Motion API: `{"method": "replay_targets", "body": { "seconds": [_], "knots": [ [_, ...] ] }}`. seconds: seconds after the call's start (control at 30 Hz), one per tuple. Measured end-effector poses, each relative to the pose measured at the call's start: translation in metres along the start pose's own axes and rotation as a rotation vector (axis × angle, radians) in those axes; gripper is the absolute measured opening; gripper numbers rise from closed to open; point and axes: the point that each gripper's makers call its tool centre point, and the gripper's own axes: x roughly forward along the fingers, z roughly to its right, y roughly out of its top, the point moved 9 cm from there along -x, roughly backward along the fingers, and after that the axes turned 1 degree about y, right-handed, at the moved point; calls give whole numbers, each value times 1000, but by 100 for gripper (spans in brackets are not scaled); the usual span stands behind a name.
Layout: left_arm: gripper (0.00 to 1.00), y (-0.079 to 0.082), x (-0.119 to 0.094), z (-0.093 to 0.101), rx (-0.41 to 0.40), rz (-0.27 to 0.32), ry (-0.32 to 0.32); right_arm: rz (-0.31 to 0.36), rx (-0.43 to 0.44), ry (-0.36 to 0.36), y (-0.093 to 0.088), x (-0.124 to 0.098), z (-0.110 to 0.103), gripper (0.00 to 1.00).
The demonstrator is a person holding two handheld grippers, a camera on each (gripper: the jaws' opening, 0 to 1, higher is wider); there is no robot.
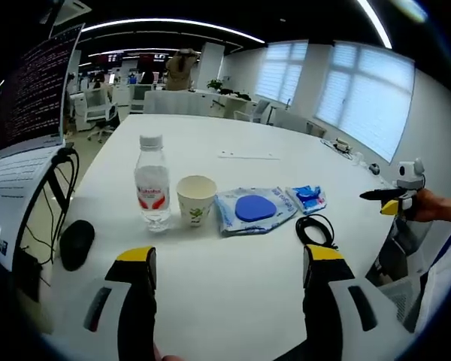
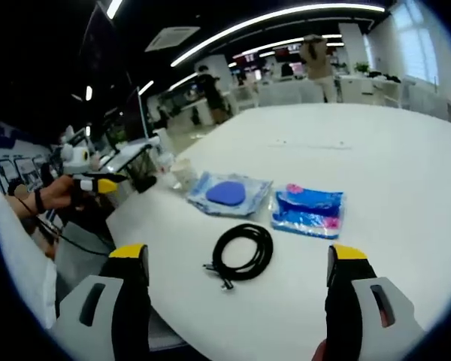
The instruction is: Arrange the tabletop items into an orderly group along one side of the table until the central work area is clear of visible clutter.
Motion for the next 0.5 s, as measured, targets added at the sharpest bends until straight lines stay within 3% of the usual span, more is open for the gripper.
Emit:
{"method": "replay_targets", "body": {
  "seconds": [0.5],
  "knots": [
    [85, -2, -2, 10, 11, 10, -45, 32, 28, -26, 0, -4, -6, 99]
  ]
}}
